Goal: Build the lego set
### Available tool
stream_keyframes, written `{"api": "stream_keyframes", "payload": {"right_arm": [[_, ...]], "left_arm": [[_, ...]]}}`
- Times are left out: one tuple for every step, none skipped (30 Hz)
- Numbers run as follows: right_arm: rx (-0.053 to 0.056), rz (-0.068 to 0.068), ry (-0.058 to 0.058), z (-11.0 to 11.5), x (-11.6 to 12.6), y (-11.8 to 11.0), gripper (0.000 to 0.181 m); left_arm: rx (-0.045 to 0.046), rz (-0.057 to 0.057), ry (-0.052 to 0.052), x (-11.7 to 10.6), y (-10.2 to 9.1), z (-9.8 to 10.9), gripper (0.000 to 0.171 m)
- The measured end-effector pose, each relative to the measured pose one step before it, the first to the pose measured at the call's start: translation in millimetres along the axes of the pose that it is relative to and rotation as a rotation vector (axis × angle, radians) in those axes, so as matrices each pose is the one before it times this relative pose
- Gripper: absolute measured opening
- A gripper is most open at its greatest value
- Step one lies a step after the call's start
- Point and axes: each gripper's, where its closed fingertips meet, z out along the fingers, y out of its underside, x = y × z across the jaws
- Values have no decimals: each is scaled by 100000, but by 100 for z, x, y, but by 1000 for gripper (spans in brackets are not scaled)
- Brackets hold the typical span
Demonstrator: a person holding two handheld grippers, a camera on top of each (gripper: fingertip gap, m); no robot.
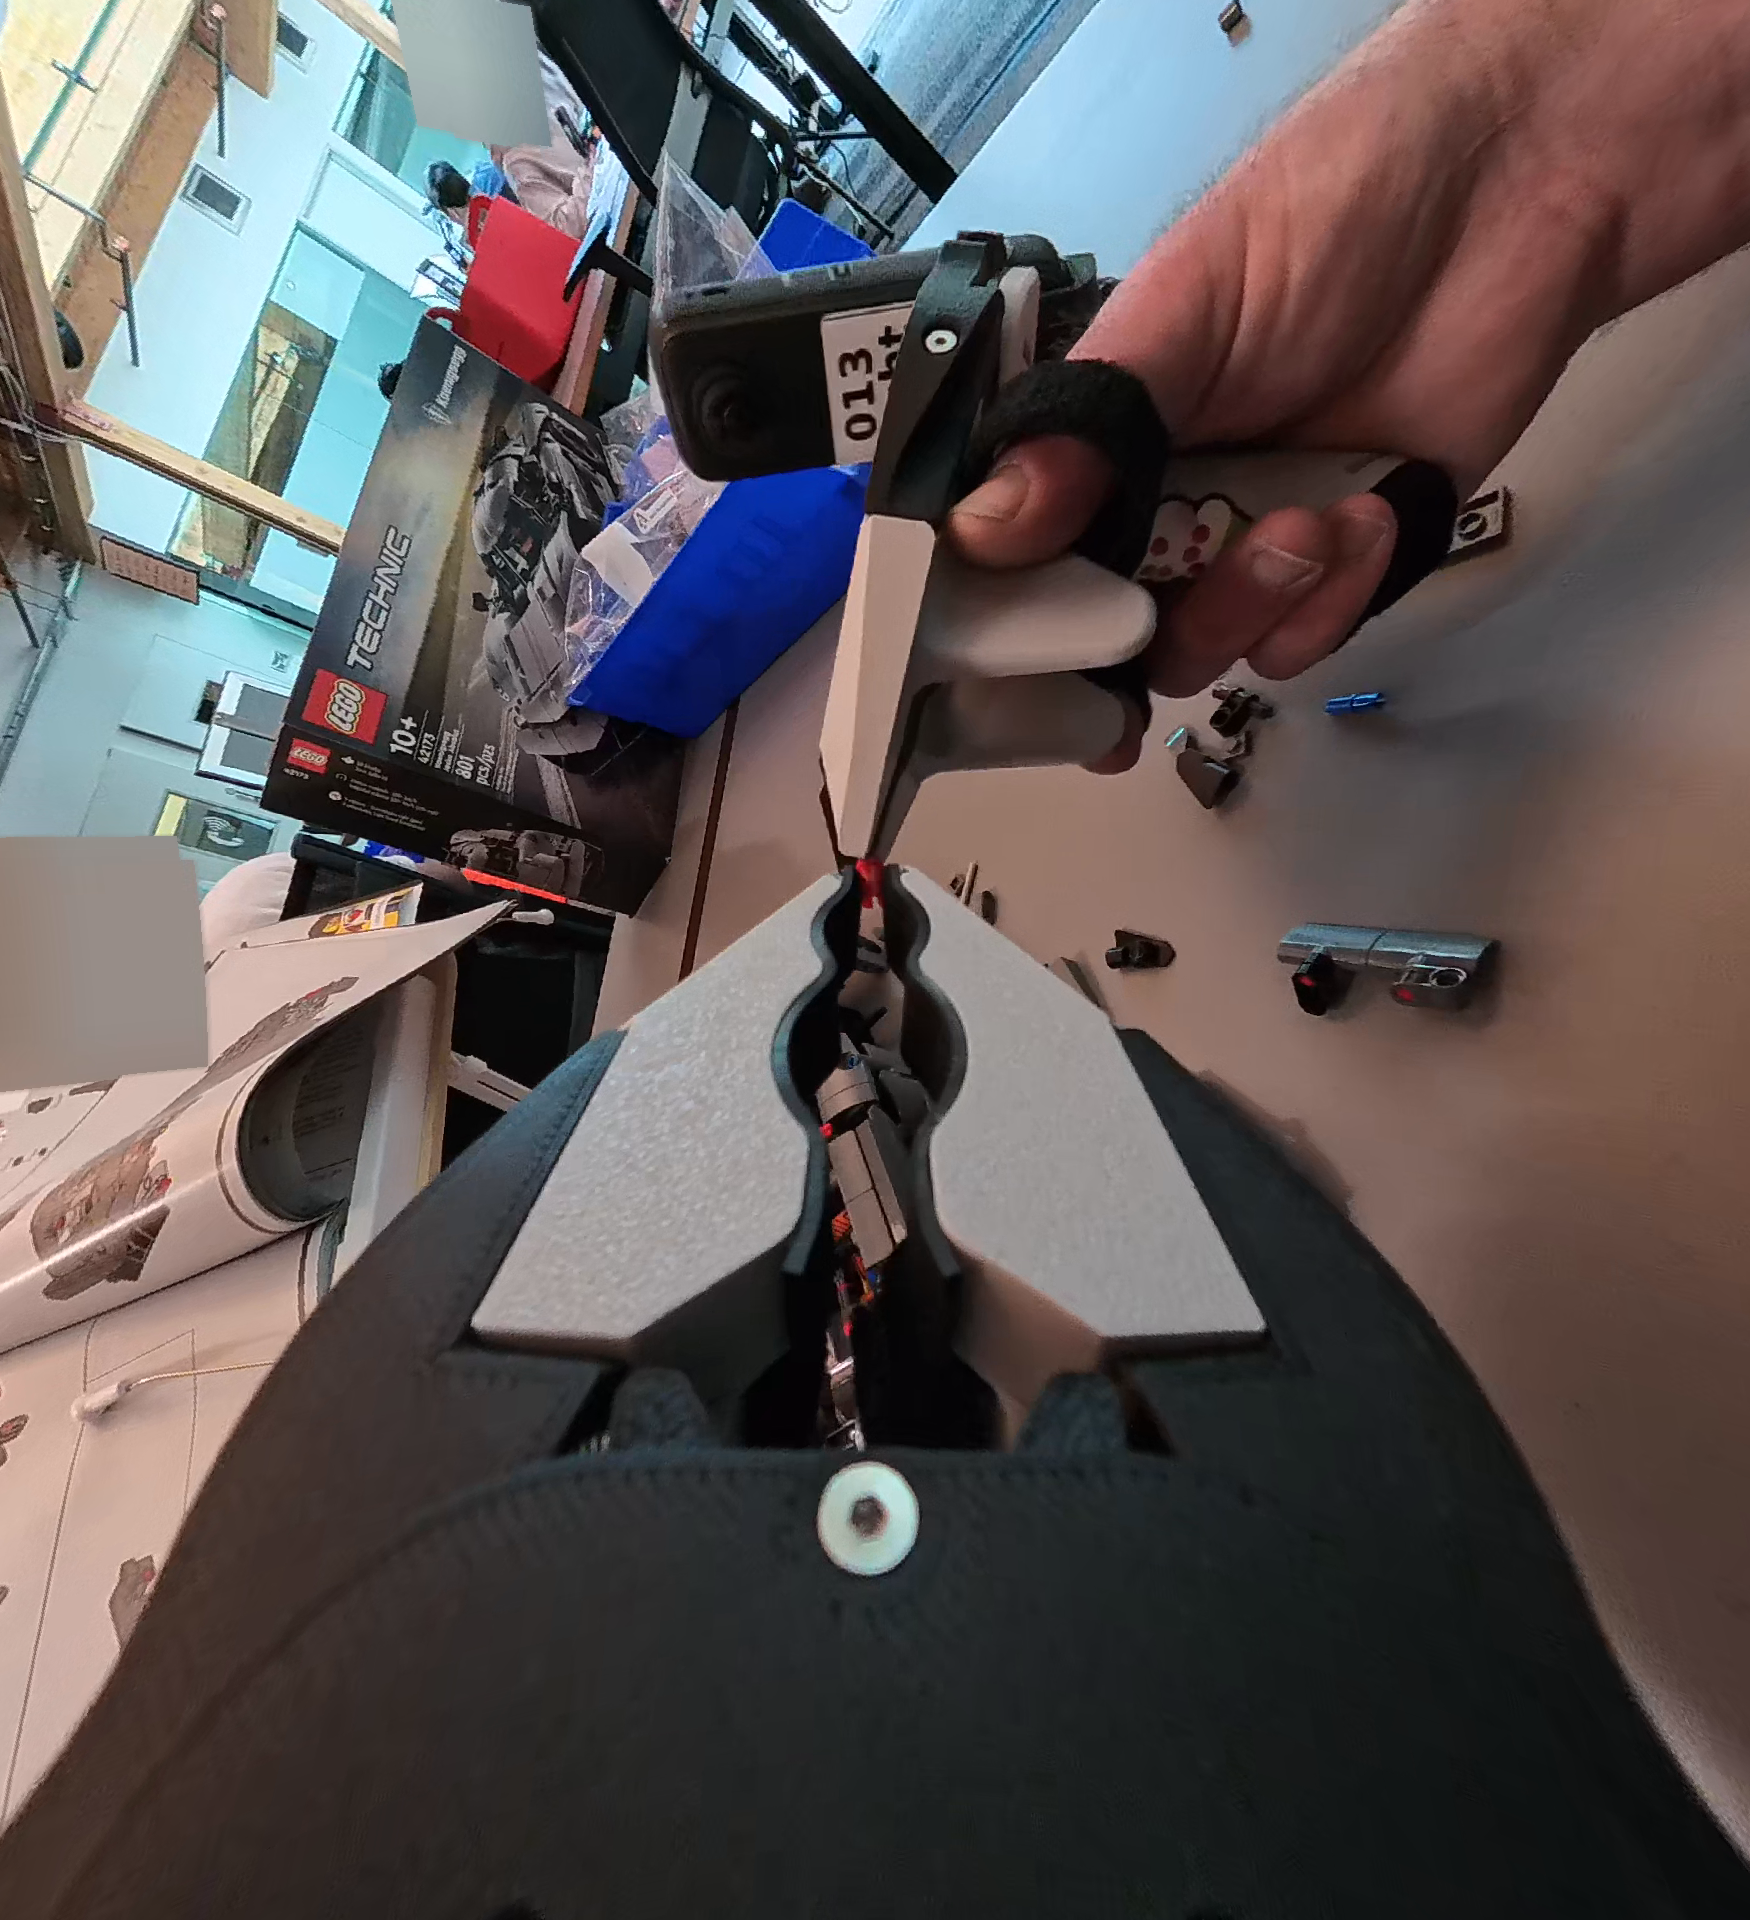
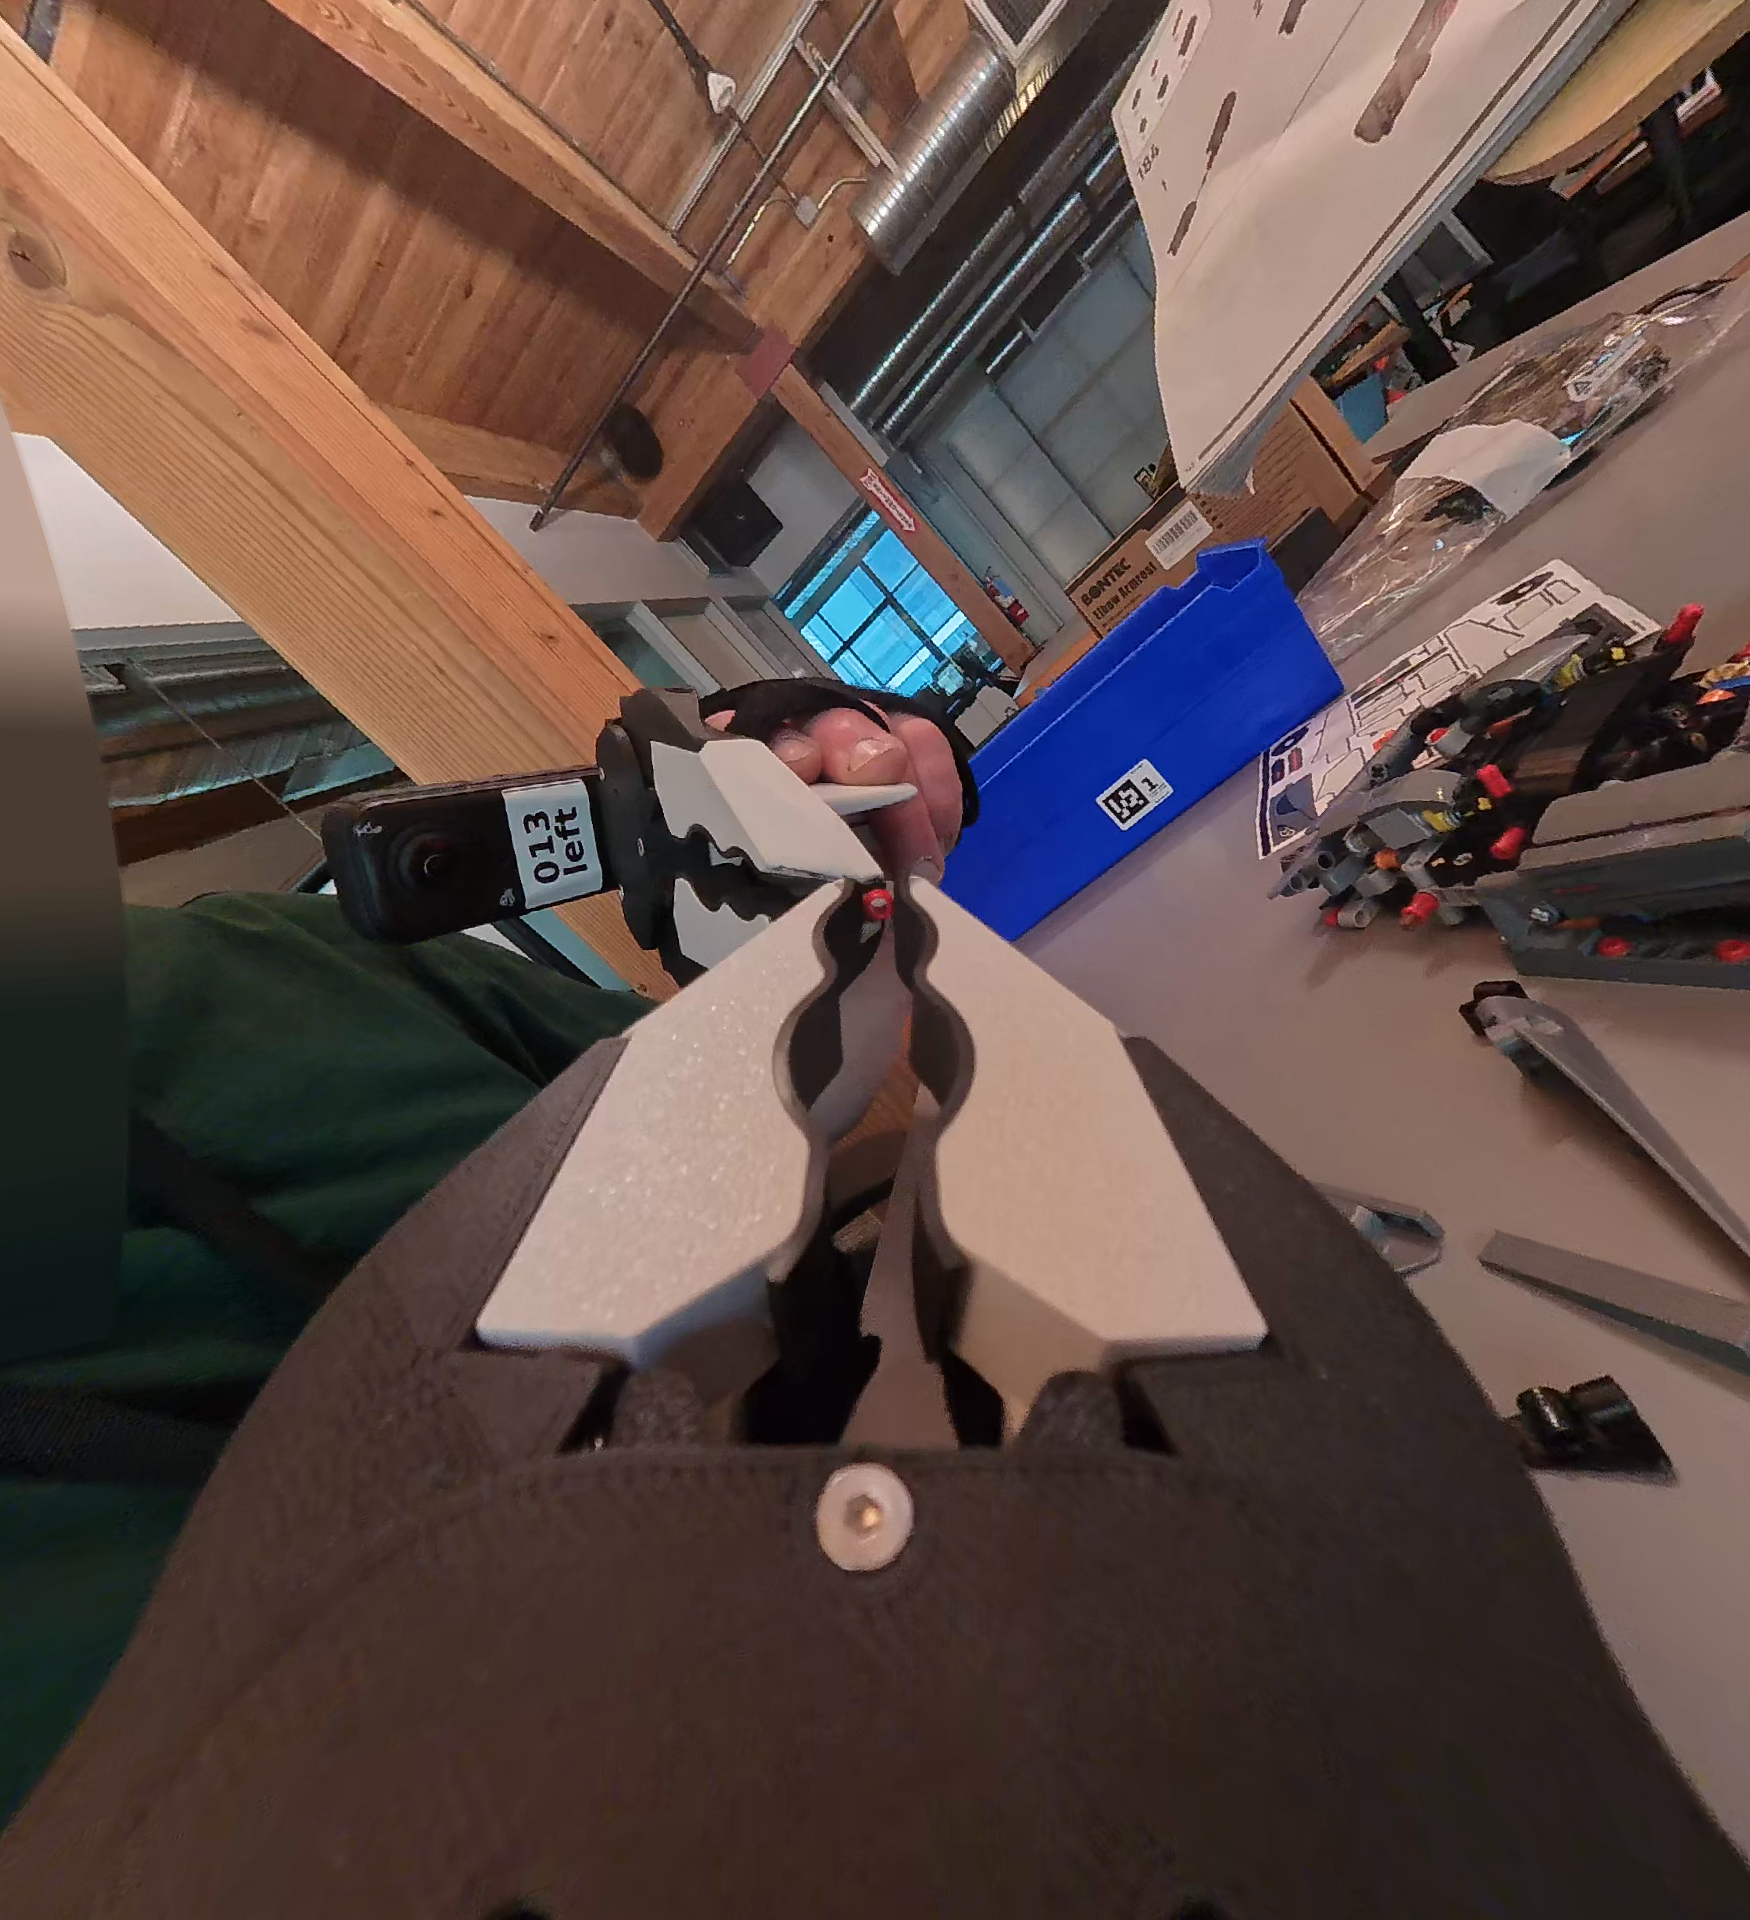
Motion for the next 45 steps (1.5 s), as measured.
{"api": "stream_keyframes", "payload": {"right_arm": [[-362,405,-173,11,-2,-1,6],[-145,424,-515,13,-31,1,6],[-746,175,160,20,77,121,7],[-479,-115,109,44,40,92,5],[-336,-220,271,16,22,78,3],[-198,-141,87,-14,22,28,3],[-46,-35,-102,-11,-5,26,3],[196,-293,206,-7,35,-6,3],[-160,-160,304,-17,53,35,3],[-131,230,-269,-26,-10,13,3],[-7,491,-201,-25,-4,-8,3],[0,246,-159,-3,17,16,3],[-211,-168,188,-11,37,46,3],[-228,42,-189,-6,-16,36,3],[-238,-198,-181,-4,-40,23,3],[-522,-958,796,11,42,64,3],[-925,-858,735,8,33,107,2],[-878,-481,31,-8,-42,102,2],[-631,-444,291,-35,1,73,2],[-699,-502,928,-30,36,98,2],[-508,-583,1120,-54,26,101,2],[-149,-853,1532,-118,-20,73,2],[-809,-1578,2589,-219,33,174,2],[-1873,-2653,3913,-262,124,324,2],[-2838,-3360,4489,-281,128,507,2],[-3522,-3658,5261,-265,193,681,2],[-3980,-3901,5862,-252,271,821,2],[-4508,-4355,5829,-211,254,974,2],[-3778,-4542,5276,-183,177,942,2],[-3033,-3073,3915,-107,42,896,2],[-2724,-2126,2820,-27,-70,901,2],[-2140,-2223,2517,39,-102,855,2],[-1767,-2073,2816,110,-22,830,2],[-2860,-1490,2589,186,9,959,2],[-1752,-2075,1773,210,-130,775,2],[-417,-1803,1536,206,-161,490,2],[-946,-1659,1697,118,-179,282,2],[-156,-4378,3260,73,-53,-17,2],[-82,-4310,2949,126,-29,-34,2],[-2269,-1802,771,267,-195,281,2],[-2602,-1750,960,328,-139,349,2],[-2451,-3007,1426,285,-130,303,2],[-1819,-2924,730,243,-189,197,2],[-1724,-1806,856,238,-61,192,2],[-1689,-1711,1036,224,25,192,2]], "left_arm": [[328,-4,-424,-65,-59,-29,2],[4,-168,369,24,-23,7,2],[-310,46,403,41,38,41,2],[-268,527,29,26,34,55,2],[-329,539,6,6,64,25,2],[19,-148,485,38,17,4,2],[228,-231,265,27,-23,5,2],[-99,200,-107,-1,26,26,2],[-336,142,192,35,54,38,2],[302,-208,215,26,-28,14,2],[181,-334,274,14,-11,12,2],[93,83,282,21,2,12,2],[-223,265,500,43,43,11,2],[140,236,464,28,-18,-4,2],[540,-351,595,23,-59,-25,2],[-5,-391,914,59,37,10,2],[-14,218,958,92,60,-2,2],[381,-383,998,90,-24,-20,2],[169,-1326,1123,85,-20,13,2],[-271,-1231,1252,106,18,39,2],[-318,-1126,1031,105,41,40,3],[-715,-1583,417,55,71,12,4],[-1293,-1761,250,97,193,-8,8],[-1812,-1916,1246,306,353,-9,12],[-1660,-2810,1806,486,416,2,14],[-1370,-3163,2257,643,418,9,17],[-952,-2949,3795,945,444,55,17],[-2174,-3497,6416,1308,722,190,17],[-3724,-3736,5523,1144,1002,369,19],[-2430,-2425,3419,913,895,459,20],[-1213,-2284,3936,995,681,532,20],[-752,-2201,2989,865,438,532,21],[-448,-764,1468,684,239,476,23],[-56,-82,1001,587,47,409,23],[237,-1012,1144,472,-69,392,22],[186,-1565,1295,399,-51,441,22],[-870,-547,419,230,139,463,23],[-1766,68,-537,44,317,436,24],[-1535,-532,-236,21,300,383,25],[438,-1146,447,91,24,291,28],[1241,-813,767,144,-102,182,29],[458,120,-138,49,-41,133,29],[-272,924,-995,-60,14,94,30],[-698,737,109,44,52,119,29],[-574,299,-475,-85,31,120,29]]}}
